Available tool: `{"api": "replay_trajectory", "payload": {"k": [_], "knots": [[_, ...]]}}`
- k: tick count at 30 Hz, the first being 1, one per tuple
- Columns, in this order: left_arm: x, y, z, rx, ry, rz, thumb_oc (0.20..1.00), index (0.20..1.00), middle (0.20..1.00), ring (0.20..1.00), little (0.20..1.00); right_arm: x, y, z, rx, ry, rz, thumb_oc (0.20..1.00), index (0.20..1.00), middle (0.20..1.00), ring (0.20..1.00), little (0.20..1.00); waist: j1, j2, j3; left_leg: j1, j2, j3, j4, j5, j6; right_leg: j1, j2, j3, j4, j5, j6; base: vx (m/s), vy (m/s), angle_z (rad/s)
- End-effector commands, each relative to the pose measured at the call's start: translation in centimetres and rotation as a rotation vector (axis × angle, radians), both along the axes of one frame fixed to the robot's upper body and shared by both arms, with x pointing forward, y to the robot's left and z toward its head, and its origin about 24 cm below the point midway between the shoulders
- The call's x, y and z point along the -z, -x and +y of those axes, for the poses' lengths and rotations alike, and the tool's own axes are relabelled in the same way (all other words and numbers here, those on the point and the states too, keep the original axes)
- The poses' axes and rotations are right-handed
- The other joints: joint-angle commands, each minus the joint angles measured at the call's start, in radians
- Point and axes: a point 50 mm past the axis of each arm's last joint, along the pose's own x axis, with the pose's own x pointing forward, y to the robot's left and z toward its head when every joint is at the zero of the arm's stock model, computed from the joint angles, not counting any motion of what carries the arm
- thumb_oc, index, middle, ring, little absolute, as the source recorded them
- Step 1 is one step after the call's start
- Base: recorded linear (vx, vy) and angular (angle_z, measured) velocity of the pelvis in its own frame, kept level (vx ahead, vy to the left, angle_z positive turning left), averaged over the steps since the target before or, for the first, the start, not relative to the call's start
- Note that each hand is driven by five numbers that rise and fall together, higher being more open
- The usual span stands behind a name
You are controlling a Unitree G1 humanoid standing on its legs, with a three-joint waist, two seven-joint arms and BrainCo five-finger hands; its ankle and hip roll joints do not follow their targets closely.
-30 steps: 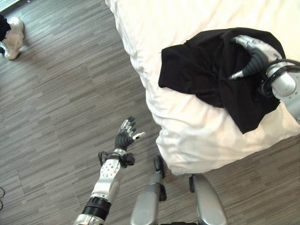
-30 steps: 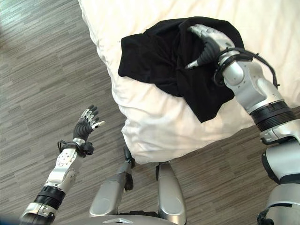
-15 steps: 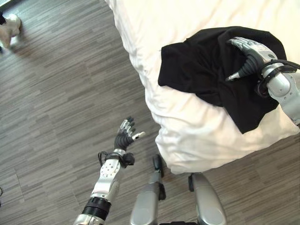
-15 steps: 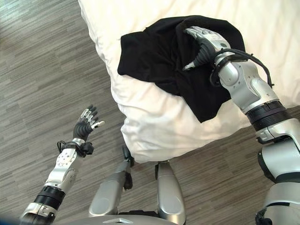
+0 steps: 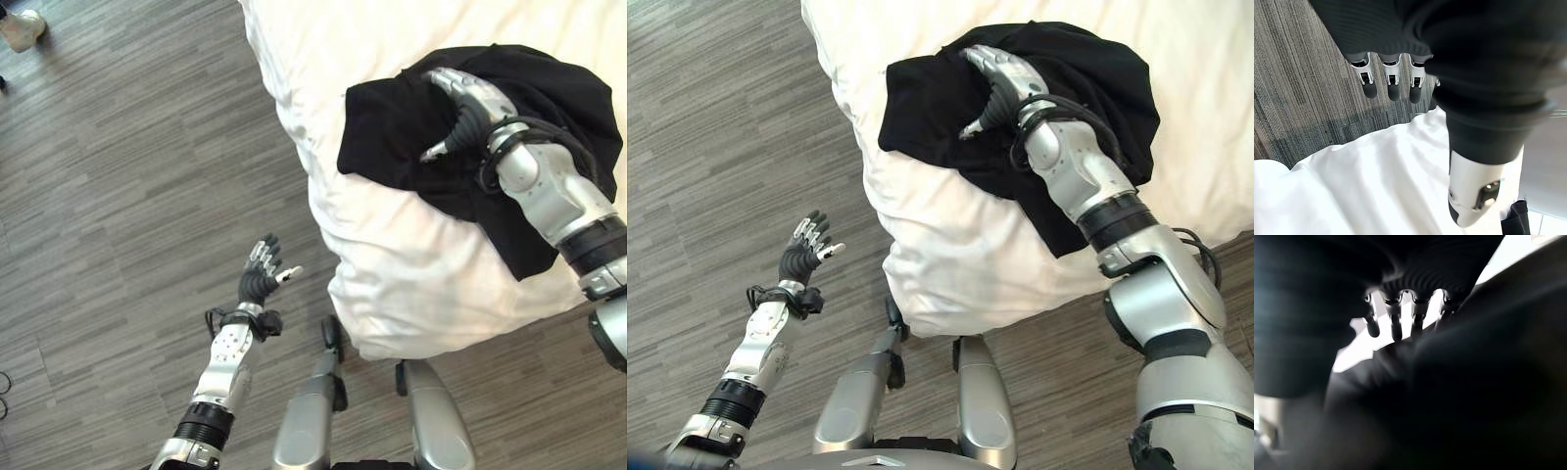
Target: Pick up bed clothes into laundry basket.
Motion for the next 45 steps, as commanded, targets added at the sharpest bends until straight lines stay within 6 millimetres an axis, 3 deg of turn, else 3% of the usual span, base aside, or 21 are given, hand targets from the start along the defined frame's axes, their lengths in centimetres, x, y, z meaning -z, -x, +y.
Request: {"api": "replay_trajectory", "payload": {"k": [1,2,4,6,7,9,10,12,13,14,16,17,18,22,26,31,34,36,38,41,45], "knots": [[-1.5,-0.2,0.7,0.010,-0.058,-0.072,1.000,1.000,1.000,1.000,1.000,-0.9,-0.7,-0.6,0.073,0.156,0.003,1.000,1.000,1.000,1.000,1.000,0.020,-0.031,-0.015,0.006,-0.014,-0.031,0.006,0.005,-0.052,0.030,-0.065,0.085,0.026,-0.074,0.068,0.01,-0.007,0.03],[-1.7,-0.3,0.9,0.007,-0.065,-0.077,1.000,1.000,1.000,1.000,1.000,0.5,-1.0,-1.5,0.118,0.255,0.067,1.000,1.000,1.000,1.000,1.000,0.021,-0.028,-0.013,0.003,-0.014,-0.035,0.006,0.007,-0.054,0.030,-0.067,0.081,0.026,-0.074,0.068,0.01,-0.007,0.04],[-1.7,-0.3,1.0,0.003,-0.067,-0.078,1.000,1.000,1.000,1.000,1.000,1.1,-1.0,-1.9,0.140,0.319,0.097,1.000,1.000,1.000,1.000,1.000,0.018,-0.026,-0.011,0.003,-0.014,-0.037,0.006,0.007,-0.055,0.030,-0.067,0.079,0.026,-0.074,0.067,0.01,-0.009,0.07],[-1.9,-0.3,1.4,-0.002,-0.089,-0.081,1.000,1.000,1.000,1.000,1.000,2.0,-0.8,-4.7,0.242,0.513,0.161,1.000,1.000,1.000,1.000,1.000,0.014,-0.028,-0.008,-0.001,-0.014,-0.041,0.006,0.007,-0.055,0.030,-0.068,0.078,0.026,-0.075,0.066,0.01,-0.009,0.14],[-1.9,-0.3,1.3,-0.002,-0.087,-0.081,1.000,1.000,1.000,1.000,1.000,2.0,-0.8,-4.7,0.242,0.516,0.160,1.000,1.000,1.000,1.000,1.000,0.013,-0.026,-0.008,-0.001,-0.014,-0.042,0.006,0.007,-0.055,0.030,-0.068,0.077,0.026,-0.075,0.066,0.01,0.001,0.14],[-1.8,-0.3,1.3,0.003,-0.096,-0.077,1.000,1.000,1.000,1.000,1.000,2.5,-0.5,-7.8,0.354,0.634,0.209,1.000,1.000,1.000,1.000,1.000,0.013,-0.026,-0.006,-0.004,-0.016,-0.045,0.006,0.007,-0.056,0.030,-0.069,0.077,0.027,-0.076,0.065,0.01,0.004,0.10],[-2.0,-0.3,1.2,0.018,-0.097,-0.083,1.000,1.000,1.000,1.000,1.000,2.6,0.3,-11.3,0.466,0.754,0.265,1.000,1.000,1.000,1.000,1.000,0.013,-0.026,-0.006,-0.007,-0.017,-0.048,0.006,0.009,-0.058,0.032,-0.072,0.078,0.026,-0.078,0.064,0.01,0.000,0.04],[-1.9,-0.2,1.0,0.027,-0.084,-0.084,1.000,1.000,1.000,1.000,1.000,2.6,1.0,-13.9,0.554,0.833,0.297,1.000,1.000,1.000,1.000,1.000,0.011,-0.022,-0.003,-0.009,-0.017,-0.051,0.006,0.009,-0.058,0.032,-0.073,0.076,0.025,-0.079,0.063,0.00,-0.005,0.05],[-1.9,-0.2,1.0,0.028,-0.083,-0.084,1.000,1.000,1.000,1.000,1.000,2.6,1.0,-13.9,0.555,0.835,0.296,1.000,1.000,1.000,1.000,1.000,0.011,-0.021,-0.003,-0.009,-0.017,-0.052,0.006,0.009,-0.058,0.032,-0.073,0.075,0.026,-0.079,0.063,0.00,-0.009,0.14],[-2.0,-0.2,1.0,0.032,-0.082,-0.086,1.000,1.000,1.000,1.000,1.000,2.7,2.3,-17.1,0.661,0.938,0.354,1.000,1.000,1.000,1.000,1.000,0.010,-0.022,-0.001,-0.010,-0.018,-0.055,0.006,0.010,-0.059,0.033,-0.074,0.075,0.025,-0.080,0.063,0.00,-0.006,0.18],[-2.0,-0.2,0.9,0.036,-0.080,-0.085,1.000,1.000,1.000,1.000,1.000,3.0,2.9,-18.3,0.699,0.981,0.384,1.000,1.000,1.000,1.000,1.000,0.009,-0.020,-0.001,-0.011,-0.019,-0.056,0.006,0.010,-0.059,0.033,-0.074,0.073,0.024,-0.081,0.064,0.01,-0.005,0.16],[-1.8,0.0,1.0,0.031,-0.081,-0.077,1.000,1.000,1.000,1.000,1.000,3.2,4.5,-21.1,0.793,1.074,0.447,1.000,1.000,1.000,1.000,1.000,0.007,-0.021,-0.002,-0.012,-0.020,-0.057,0.006,0.010,-0.059,0.034,-0.075,0.072,0.024,-0.082,0.065,0.01,-0.002,0.11],[-1.7,0.0,1.0,0.033,-0.081,-0.076,1.000,1.000,1.000,1.000,1.000,3.3,4.5,-21.1,0.793,1.075,0.449,1.000,1.000,1.000,1.000,1.000,0.007,-0.020,-0.003,-0.012,-0.020,-0.057,0.006,0.010,-0.059,0.034,-0.075,0.071,0.024,-0.082,0.065,0.02,-0.004,0.12],[-1.3,0.4,1.2,0.020,-0.070,-0.060,1.000,1.000,1.000,1.000,1.000,3.4,7.0,-24.6,0.922,1.155,0.545,1.000,1.000,1.000,1.000,1.000,0.003,-0.019,-0.012,-0.013,-0.023,-0.059,0.006,0.006,-0.058,0.034,-0.075,0.072,0.022,-0.085,0.066,0.01,-0.002,0.07],[-1.2,0.5,1.0,0.025,-0.066,-0.056,1.000,1.000,1.000,1.000,1.000,3.7,7.3,-24.9,0.927,1.161,0.562,1.000,1.000,1.000,1.000,1.000,0.001,-0.020,-0.016,-0.013,-0.023,-0.057,0.006,0.004,-0.057,0.034,-0.076,0.074,0.020,-0.085,0.067,0.00,-0.002,0.02],[-1.4,0.3,1.0,0.013,-0.066,-0.064,1.000,1.000,1.000,1.000,1.000,4.2,6.1,-23.1,0.845,1.078,0.496,1.000,1.000,1.000,1.000,1.000,-0.004,-0.021,-0.010,-0.011,-0.021,-0.053,0.006,0.004,-0.055,0.031,-0.074,0.079,0.021,-0.082,0.068,0.00,0.000,0.00],[-1.6,0.2,1.0,-0.008,-0.065,-0.078,1.000,1.000,1.000,1.000,1.000,5.6,4.2,-19.5,0.683,0.866,0.379,1.000,1.000,1.000,1.000,1.000,-0.015,-0.023,-0.003,-0.014,-0.019,-0.041,0.006,0.001,-0.054,0.022,-0.071,0.086,0.020,-0.075,0.074,0.00,-0.001,-0.02],[-1.7,0.2,1.1,-0.012,-0.068,-0.080,1.000,1.000,1.000,1.000,1.000,6.0,4.0,-18.6,0.643,0.813,0.357,1.000,1.000,1.000,1.000,1.000,-0.014,-0.025,-0.002,-0.015,-0.019,-0.038,0.006,0.001,-0.054,0.019,-0.070,0.088,0.020,-0.074,0.075,0.00,-0.005,-0.13],[-2.2,-0.1,1.3,-0.023,-0.082,-0.105,1.000,1.000,1.000,1.000,1.000,6.9,3.3,-15.9,0.511,0.754,0.298,1.000,1.000,1.000,1.000,1.000,-0.021,-0.023,0.007,-0.017,-0.017,-0.031,0.006,0.001,-0.054,0.012,-0.066,0.091,0.020,-0.071,0.079,0.00,-0.011,-0.23],[-2.6,-0.2,1.4,-0.030,-0.083,-0.121,1.000,1.000,1.000,1.000,1.000,7.8,3.1,-14.4,0.444,0.721,0.291,1.000,1.000,1.000,1.000,1.000,-0.022,-0.018,0.011,-0.019,-0.018,-0.029,0.006,0.001,-0.054,0.007,-0.067,0.090,0.020,-0.070,0.080,0.00,-0.019,-0.14],[-2.6,-0.1,1.6,-0.033,-0.083,-0.128,1.000,1.000,1.000,1.000,1.000,9.1,3.3,-13.9,0.402,0.710,0.308,1.000,1.000,1.000,1.000,1.000,-0.023,-0.011,0.014,-0.025,-0.019,-0.024,0.006,0.001,-0.055,-0.001,-0.069,0.089,0.019,-0.068,0.083,0.00,-0.006,-0.04]]}}
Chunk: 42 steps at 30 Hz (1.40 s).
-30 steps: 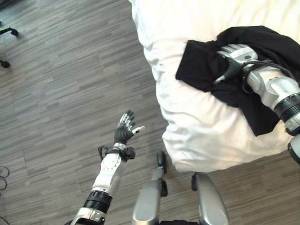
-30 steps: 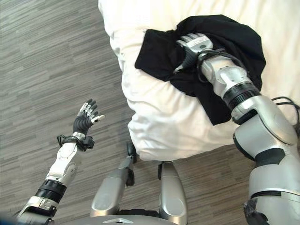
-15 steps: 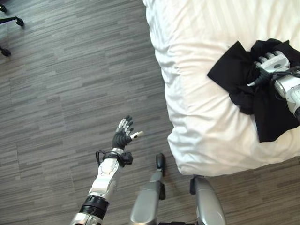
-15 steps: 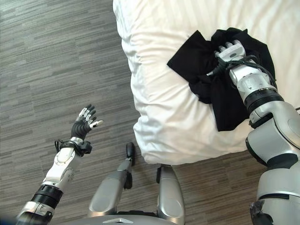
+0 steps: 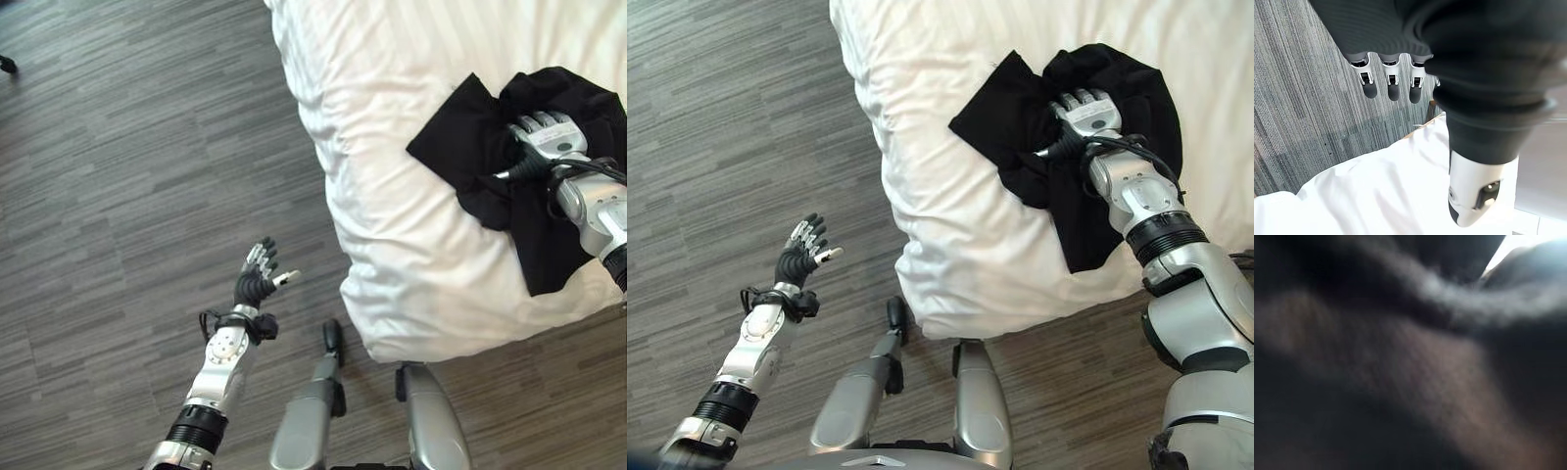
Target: Pick up bed clothes into laundry basket.
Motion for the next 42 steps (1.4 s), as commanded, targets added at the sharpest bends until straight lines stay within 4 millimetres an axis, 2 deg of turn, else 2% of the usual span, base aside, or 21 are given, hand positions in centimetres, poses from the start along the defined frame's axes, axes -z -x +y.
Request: {"api": "replay_trajectory", "payload": {"k": [1,7,16,21,22,24,26,35,36,37,40,41,42], "knots": [[-2.8,-0.5,0.9,-0.029,-0.021,-0.145,1.000,1.000,1.000,1.000,1.000,6.9,1.8,-4.1,0.136,0.090,0.289,1.000,1.000,1.000,1.000,1.000,-0.017,0.033,0.054,0.002,0.027,-0.006,0.006,0.002,-0.066,0.017,-0.018,0.093,0.019,-0.070,0.045,0.00,0.000,0.00],[-2.8,-0.5,0.9,-0.034,-0.020,-0.145,1.000,1.000,1.000,1.000,1.000,9.0,2.5,-4.6,0.159,0.087,0.347,1.000,1.000,1.000,1.000,1.000,-0.022,0.041,0.058,-0.004,0.028,-0.007,0.006,0.004,-0.068,0.010,-0.019,0.091,0.019,-0.070,0.044,0.00,-0.005,0.00],[-2.8,-0.6,0.7,-0.026,-0.021,-0.145,1.000,1.000,1.000,1.000,1.000,10.4,3.1,-5.2,0.185,0.085,0.383,1.000,1.000,1.000,1.000,1.000,-0.022,0.047,0.055,-0.006,0.027,-0.010,0.006,0.003,-0.069,0.011,-0.020,0.092,0.018,-0.074,0.042,0.00,0.000,0.00],[-2.7,-0.6,0.4,-0.019,-0.009,-0.145,1.000,1.000,1.000,1.000,1.000,11.1,3.0,-4.9,0.186,0.023,0.364,1.000,1.000,1.000,1.000,1.000,-0.020,0.053,0.056,-0.005,0.025,-0.008,0.006,0.002,-0.068,0.010,-0.020,0.099,0.019,-0.071,0.043,0.00,0.000,0.00],[-2.8,-0.7,0.4,-0.019,-0.011,-0.148,1.000,1.000,1.000,1.000,1.000,11.5,3.0,-4.7,0.184,0.014,0.376,0.200,0.200,0.200,0.200,0.200,-0.020,0.055,0.055,-0.006,0.025,-0.008,0.006,0.002,-0.069,0.009,-0.020,0.098,0.019,-0.072,0.043,0.00,0.000,0.00],[-2.7,-0.6,0.5,-0.026,-0.014,-0.145,1.000,1.000,1.000,1.000,1.000,11.1,2.5,-3.8,0.159,-0.037,0.343,0.200,0.200,0.200,0.200,0.200,-0.020,0.057,0.054,-0.007,0.024,-0.009,0.006,0.001,-0.069,0.006,-0.020,0.100,0.019,-0.072,0.043,0.00,0.000,0.00],[-2.7,-0.6,0.7,-0.037,-0.011,-0.147,1.000,1.000,1.000,1.000,1.000,9.5,1.8,-3.1,0.134,-0.144,0.255,0.200,0.200,0.200,0.200,0.200,-0.019,0.061,0.052,-0.008,0.024,-0.008,0.006,0.002,-0.069,0.004,-0.020,0.102,0.020,-0.071,0.043,0.00,0.000,0.00],[-2.6,-0.6,0.6,-0.036,-0.002,-0.147,1.000,1.000,1.000,1.000,1.000,8.4,1.5,-2.6,0.097,-0.178,0.190,0.200,0.200,0.200,0.200,0.200,-0.016,0.066,0.051,-0.011,0.026,-0.008,0.006,0.002,-0.068,0.002,-0.019,0.101,0.019,-0.072,0.041,0.00,0.000,0.00],[-2.7,-0.5,0.7,-0.043,-0.002,-0.151,1.000,1.000,1.000,1.000,1.000,7.0,1.3,-2.2,0.060,-0.211,0.123,0.200,0.200,0.200,0.200,0.200,-0.019,0.064,0.051,-0.010,0.027,-0.007,0.006,0.002,-0.069,0.000,-0.017,0.103,0.019,-0.071,0.041,0.00,0.000,0.00],[-2.7,-0.5,0.7,-0.042,-0.002,-0.151,1.000,1.000,1.000,1.000,1.000,7.0,1.3,-2.2,0.061,-0.211,0.123,0.200,0.200,0.200,0.200,0.200,-0.018,0.064,0.051,-0.010,0.027,-0.006,0.006,0.002,-0.069,0.000,-0.017,0.103,0.020,-0.071,0.041,0.00,0.000,0.00],[-2.7,-0.3,1.2,-0.067,-0.010,-0.151,1.000,1.000,1.000,1.000,1.000,2.8,1.8,-2.0,-0.020,-0.280,-0.061,0.200,0.200,0.200,0.200,0.200,-0.030,0.056,0.049,-0.009,0.029,-0.001,0.006,0.000,-0.069,-0.003,-0.014,0.107,0.020,-0.069,0.043,0.00,0.000,0.00],[-2.7,-0.3,1.2,-0.065,-0.011,-0.151,1.000,1.000,1.000,1.000,1.000,2.8,1.8,-2.1,-0.019,-0.281,-0.061,0.200,0.200,0.200,0.200,0.200,-0.028,0.055,0.049,-0.009,0.029,-0.001,0.006,0.000,-0.069,-0.003,-0.014,0.107,0.020,-0.069,0.043,0.00,0.001,-0.04],[-2.6,-0.3,1.2,-0.067,-0.012,-0.151,1.000,1.000,1.000,1.000,1.000,2.0,2.0,-2.1,-0.033,-0.297,-0.101,0.200,0.200,0.200,0.200,0.200,-0.029,0.055,0.047,-0.008,0.029,-0.001,0.006,-0.001,-0.069,-0.003,-0.013,0.108,0.020,-0.070,0.043,0.00,0.006,-0.05]]}}
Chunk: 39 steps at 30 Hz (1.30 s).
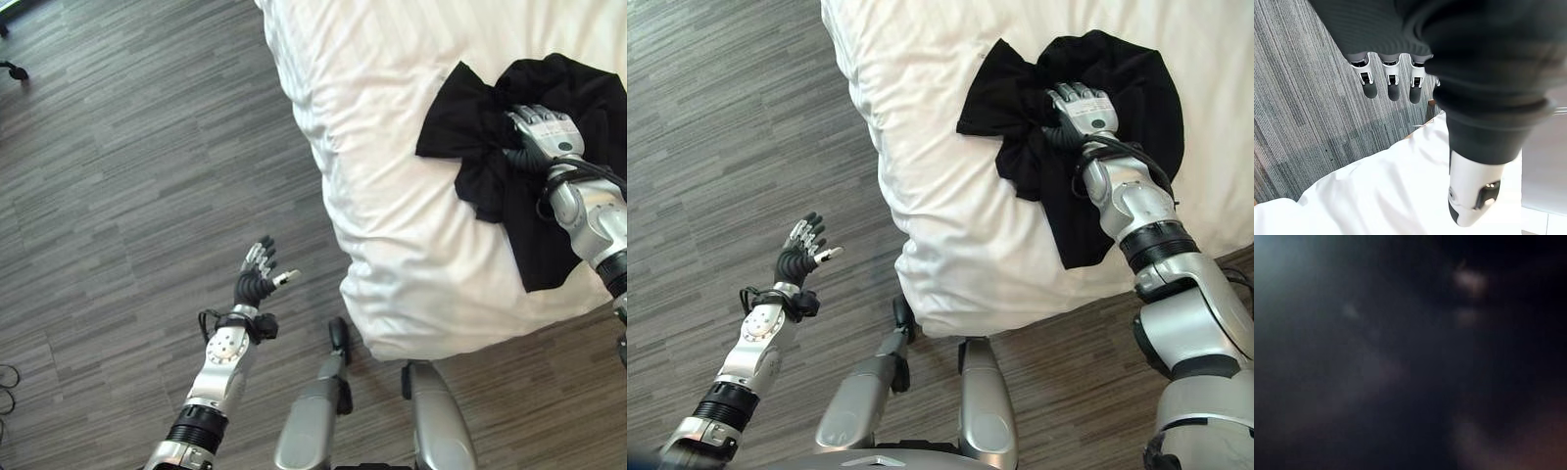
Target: Pick up bed clothes into laundry basket.
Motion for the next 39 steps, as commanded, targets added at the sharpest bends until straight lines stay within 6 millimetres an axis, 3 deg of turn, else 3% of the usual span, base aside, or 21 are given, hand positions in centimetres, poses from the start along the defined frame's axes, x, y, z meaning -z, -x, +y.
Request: {"api": "replay_trajectory", "payload": {"k": [1,2,3,4,5,7,8,9,11,13,18,25,27,28,30,32,35,36,37,38,39], "knots": [[-2.5,-0.3,1.0,-0.039,-0.016,-0.138,1.000,1.000,1.000,1.000,1.000,1.2,1.1,-2.7,0.064,-0.066,0.004,0.200,0.200,0.200,0.200,0.200,-0.027,0.003,0.043,0.002,0.024,-0.019,0.011,0.000,-0.067,0.014,-0.021,0.094,0.021,-0.073,0.049,0.03,0.022,-0.04],[-2.6,-0.3,1.0,-0.033,-0.015,-0.144,1.000,1.000,1.000,1.000,1.000,-1.5,1.6,-2.9,0.032,-0.138,-0.121,0.200,0.200,0.200,0.200,0.200,-0.030,0.003,0.041,0.009,0.025,-0.019,0.011,-0.007,-0.066,0.020,-0.020,0.095,0.023,-0.081,0.050,0.00,0.000,0.00],[-2.6,-0.3,0.9,-0.032,-0.016,-0.145,1.000,1.000,1.000,1.000,1.000,-1.5,1.7,-3.0,0.033,-0.139,-0.122,0.200,0.200,0.200,0.200,0.200,-0.029,0.002,0.042,0.006,0.025,-0.019,0.011,-0.002,-0.067,0.017,-0.020,0.096,0.022,-0.075,0.050,0.00,0.000,0.00],[-2.6,-0.3,1.0,-0.030,-0.021,-0.144,1.000,1.000,1.000,1.000,1.000,-3.4,2.1,-3.0,-0.012,-0.248,-0.212,0.200,0.200,0.200,0.200,0.200,-0.032,-0.001,0.039,0.008,0.026,-0.018,0.011,-0.002,-0.067,0.019,-0.019,0.096,0.022,-0.076,0.050,0.00,0.000,0.00],[-2.5,-0.4,0.6,-0.016,-0.023,-0.141,1.000,1.000,1.000,1.000,1.000,-5.9,3.0,-2.4,-0.156,-0.552,-0.387,0.200,0.200,0.200,0.200,0.200,-0.038,-0.003,0.032,0.018,0.027,-0.019,0.011,-0.009,-0.065,0.024,-0.016,0.099,0.025,-0.082,0.051,0.00,0.000,0.00],[-2.4,-0.6,0.2,0.002,-0.023,-0.136,1.000,1.000,1.000,1.000,1.000,-7.1,3.4,-2.1,-0.350,-0.976,-0.504,0.200,0.200,0.200,0.200,0.200,-0.039,-0.012,0.025,0.022,0.027,-0.016,0.011,-0.006,-0.065,0.026,-0.015,0.102,0.025,-0.078,0.051,-0.01,-0.001,-0.02],[-2.4,-0.6,0.2,0.002,-0.023,-0.136,1.000,1.000,1.000,1.000,1.000,-7.1,3.4,-2.1,-0.350,-0.976,-0.505,0.200,0.200,0.200,0.200,0.200,-0.038,-0.013,0.024,0.021,0.027,-0.015,0.011,-0.005,-0.065,0.025,-0.015,0.103,0.025,-0.078,0.051,-0.02,0.006,-0.06],[-2.1,-0.6,-0.3,0.008,-0.005,-0.120,1.000,1.000,1.000,1.000,1.000,-8.6,3.8,-1.5,-0.552,-1.308,-0.613,0.200,0.200,0.200,0.200,0.200,-0.039,-0.017,0.014,0.030,0.029,-0.013,0.011,-0.009,-0.064,0.029,-0.014,0.105,0.026,-0.078,0.052,-0.01,0.020,-0.07],[-2.0,-0.6,-0.3,0.014,-0.008,-0.111,1.000,1.000,1.000,1.000,1.000,-9.0,3.9,-1.2,-0.615,-1.369,-0.616,0.200,0.200,0.200,0.200,0.200,-0.039,-0.020,0.010,0.034,0.028,-0.011,0.011,-0.010,-0.064,0.032,-0.014,0.106,0.026,-0.079,0.052,0.00,0.025,-0.04],[-1.7,-0.4,-0.5,0.023,-0.004,-0.092,1.000,1.000,1.000,1.000,1.000,-10.5,4.3,-0.1,-0.805,-1.541,-0.635,0.200,0.200,0.200,0.200,0.200,-0.035,-0.022,-0.012,0.049,0.027,-0.008,0.011,-0.015,-0.062,0.045,-0.014,0.106,0.027,-0.083,0.050,0.01,0.026,-0.10],[-1.0,0.0,-0.7,0.045,0.001,-0.058,1.000,1.000,1.000,1.000,1.000,-12.1,4.6,1.2,-1.000,-1.694,-0.593,0.200,0.200,0.200,0.200,0.200,-0.033,-0.032,-0.056,0.088,0.023,-0.010,0.011,-0.025,-0.058,0.077,-0.016,0.101,0.036,-0.093,0.046,0.02,0.013,-0.01],[0.3,0.4,-1.0,0.064,-0.009,0.007,1.000,1.000,1.000,1.000,1.000,-12.3,4.6,-0.3,-1.063,-1.883,-0.630,0.200,0.200,0.200,0.200,0.200,-0.039,-0.054,-0.116,0.152,0.022,-0.007,0.011,-0.047,-0.048,0.142,-0.016,0.091,0.038,-0.108,0.049,0.05,0.024,0.03],[0.6,0.5,-1.0,0.072,-0.015,0.025,1.000,1.000,1.000,1.000,1.000,-12.9,5.6,-2.6,-1.055,-1.884,-0.717,0.200,0.200,0.200,0.200,0.200,-0.057,-0.067,-0.152,0.174,0.022,-0.006,0.011,-0.059,-0.039,0.160,-0.014,0.092,0.038,-0.112,0.055,0.04,0.034,0.00],[0.6,0.5,-1.0,0.074,-0.015,0.025,1.000,1.000,1.000,1.000,1.000,-12.8,5.6,-2.7,-1.054,-1.884,-0.718,0.200,0.200,0.200,0.200,0.200,-0.055,-0.067,-0.153,0.175,0.022,-0.006,0.011,-0.059,-0.039,0.161,-0.014,0.092,0.038,-0.112,0.055,0.04,0.049,0.01],[0.8,0.7,-0.8,0.082,-0.023,0.038,1.000,1.000,1.000,1.000,1.000,-13.0,7.1,-5.8,-0.941,-1.787,-0.793,0.200,0.200,0.200,0.200,0.200,-0.079,-0.079,-0.180,0.196,0.019,0.001,0.011,-0.071,-0.027,0.171,-0.013,0.100,0.050,-0.118,0.061,0.04,0.056,0.00],[1.0,0.8,-0.9,0.089,-0.027,0.046,1.000,1.000,1.000,1.000,1.000,-12.5,7.5,-6.6,-0.905,-1.766,-0.797,0.200,0.200,0.200,0.200,0.200,-0.081,-0.080,-0.185,0.203,0.019,0.003,0.011,-0.073,-0.023,0.174,-0.014,0.104,0.059,-0.122,0.063,0.01,0.046,-0.06],[0.9,0.6,-1.0,0.098,-0.025,0.036,1.000,1.000,1.000,1.000,1.000,-9.5,8.8,-9.7,-0.643,-1.577,-0.667,0.200,0.200,0.200,0.200,0.200,-0.119,-0.085,-0.185,0.204,0.015,0.001,0.011,-0.071,-0.020,0.171,-0.016,0.111,0.079,-0.128,0.065,-0.02,0.041,-0.10],[0.7,0.6,-1.2,0.112,-0.020,0.028,1.000,1.000,1.000,1.000,1.000,-7.5,9.0,-10.8,-0.506,-1.501,-0.570,0.200,0.200,0.200,0.200,0.200,-0.125,-0.085,-0.183,0.208,0.016,0.000,0.011,-0.074,-0.018,0.176,-0.018,0.107,0.079,-0.133,0.065,0.00,0.000,0.00],[0.7,0.6,-1.2,0.115,-0.021,0.028,1.000,1.000,1.000,1.000,1.000,-7.4,9.1,-10.9,-0.503,-1.502,-0.571,0.225,0.225,0.225,0.225,0.225,-0.122,-0.087,-0.184,0.205,0.015,0.000,0.011,-0.069,-0.019,0.173,-0.018,0.108,0.079,-0.128,0.064,0.00,0.000,0.00],[0.6,0.7,-1.3,0.120,-0.014,0.021,1.000,1.000,1.000,1.000,1.000,-6.0,9.6,-11.6,-0.424,-1.463,-0.520,1.000,1.000,1.000,1.000,1.000,-0.128,-0.090,-0.181,0.199,0.016,0.001,0.011,-0.067,-0.018,0.170,-0.019,0.107,0.076,-0.124,0.064,-0.05,-0.012,-0.02],[0.6,0.7,-1.1,0.118,-0.008,0.019,1.000,1.000,1.000,1.000,1.000,-5.0,9.8,-12.1,-0.353,-1.402,-0.453,1.000,1.000,1.000,1.000,1.000,-0.133,-0.092,-0.177,0.195,0.016,0.001,0.011,-0.065,-0.019,0.168,-0.019,0.107,0.073,-0.122,0.064,-0.05,-0.012,-0.08]]}}
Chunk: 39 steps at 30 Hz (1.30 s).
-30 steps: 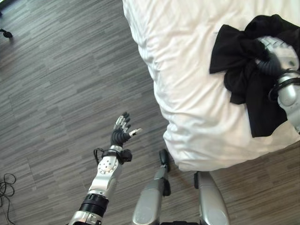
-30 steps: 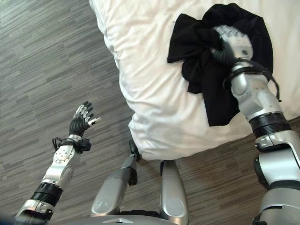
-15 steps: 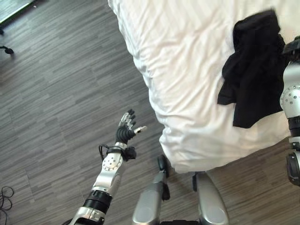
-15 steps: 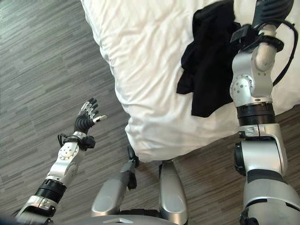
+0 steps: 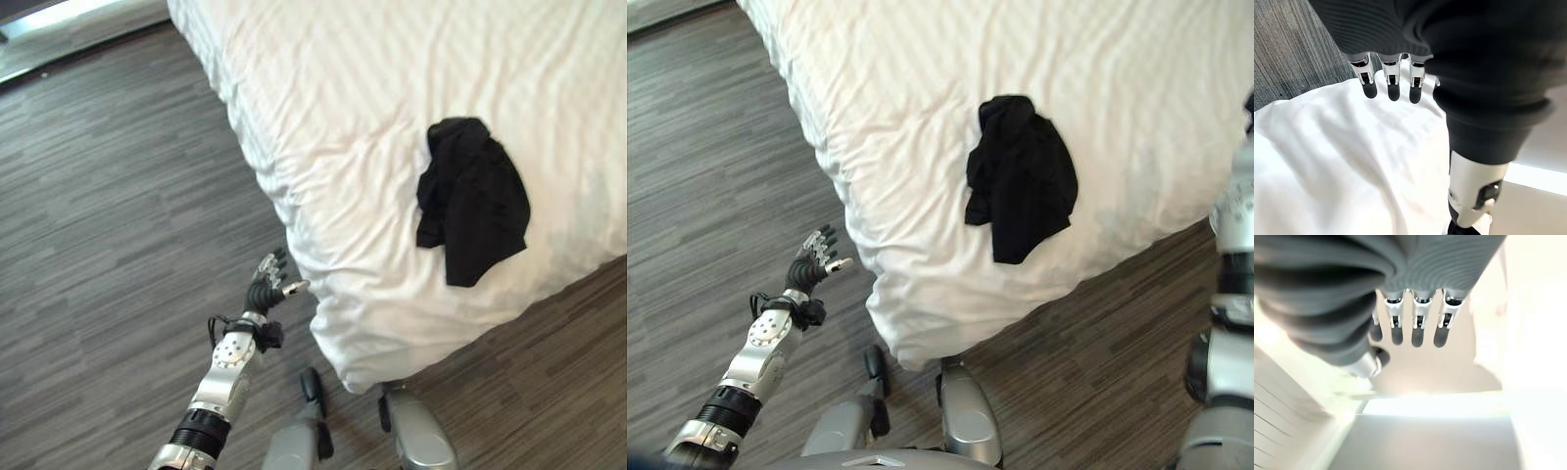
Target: Pick up bed clothes into laundry basket.
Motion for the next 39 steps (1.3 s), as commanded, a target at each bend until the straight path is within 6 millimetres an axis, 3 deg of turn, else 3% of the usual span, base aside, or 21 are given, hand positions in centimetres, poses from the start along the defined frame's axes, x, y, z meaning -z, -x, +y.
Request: {"api": "replay_trajectory", "payload": {"k": [1,4,7,9,15,19,32,34,39], "knots": [[-0.8,0.3,0.1,0.033,0.006,-0.062,1.000,1.000,1.000,1.000,1.000,2.1,0.3,-0.6,0.066,0.268,0.261,1.000,1.000,1.000,1.000,1.000,0.004,0.016,-0.057,0.001,0.000,-0.020,0.012,-0.023,-0.036,-0.016,-0.041,0.083,0.069,-0.087,0.064,-0.04,-0.019,-0.08],[-0.6,0.6,0.3,0.040,0.005,-0.057,1.000,1.000,1.000,1.000,1.000,6.1,0.9,-2.3,0.177,0.386,0.517,1.000,1.000,1.000,1.000,1.000,0.014,0.015,-0.043,-0.010,0.000,-0.025,0.012,-0.022,-0.035,-0.020,-0.044,0.075,0.063,-0.083,0.065,-0.03,-0.028,-0.06],[-0.6,0.5,0.2,0.049,0.000,-0.054,1.000,1.000,1.000,1.000,1.000,8.2,-0.3,-1.8,0.241,0.522,0.666,1.000,1.000,1.000,1.000,1.000,0.038,0.016,-0.032,-0.026,0.002,-0.023,0.012,-0.012,-0.039,-0.032,-0.045,0.075,0.055,-0.072,0.063,-0.02,-0.034,-0.07],[-0.5,0.5,0.1,0.053,0.003,-0.051,1.000,1.000,1.000,1.000,1.000,8.5,-1.0,-1.3,0.248,0.589,0.708,1.000,1.000,1.000,1.000,1.000,0.047,0.019,-0.028,-0.028,0.003,-0.024,0.012,-0.010,-0.040,-0.032,-0.046,0.075,0.052,-0.070,0.063,0.00,-0.028,-0.09],[-0.7,0.4,0.2,0.051,-0.010,-0.064,1.000,1.000,1.000,1.000,1.000,8.0,-3.7,2.0,0.232,0.712,0.677,1.000,1.000,1.000,1.000,1.000,0.069,0.033,-0.018,-0.035,0.005,-0.028,0.012,-0.006,-0.044,-0.032,-0.047,0.072,0.047,-0.070,0.061,0.00,-0.021,0.04],[-0.8,0.3,0.4,0.032,-0.022,-0.069,1.000,1.000,1.000,1.000,1.000,5.8,-5.1,4.7,0.242,0.811,0.583,1.000,1.000,1.000,1.000,1.000,0.085,0.038,-0.010,-0.041,0.005,-0.034,0.012,-0.003,-0.048,-0.032,-0.046,0.069,0.044,-0.070,0.060,0.00,0.000,0.00],[-1.3,0.0,0.4,0.020,-0.034,-0.092,1.000,1.000,1.000,1.000,1.000,2.9,-7.3,7.7,0.332,0.990,0.528,1.000,1.000,1.000,1.000,1.000,0.110,0.042,0.026,-0.061,0.004,-0.047,0.012,0.004,-0.050,-0.051,-0.047,0.065,0.049,-0.064,0.058,0.00,-0.005,0.04],[-1.4,-0.1,0.4,0.023,-0.046,-0.095,1.000,1.000,1.000,1.000,1.000,2.4,-8.7,9.1,0.344,1.040,0.544,1.000,1.000,1.000,1.000,1.000,0.128,0.046,0.048,-0.079,0.006,-0.051,0.012,0.013,-0.055,-0.063,-0.046,0.062,0.045,-0.056,0.058,-0.03,-0.029,0.00],[-1.7,-0.3,0.7,0.009,-0.050,-0.101,1.000,1.000,1.000,1.000,1.000,1.9,-10.2,10.0,0.360,1.078,0.590,1.000,1.000,1.000,1.000,1.000,0.143,0.052,0.067,-0.094,0.009,-0.055,0.012,0.022,-0.060,-0.073,-0.044,0.056,0.043,-0.050,0.056,-0.01,-0.018,0.02]]}}
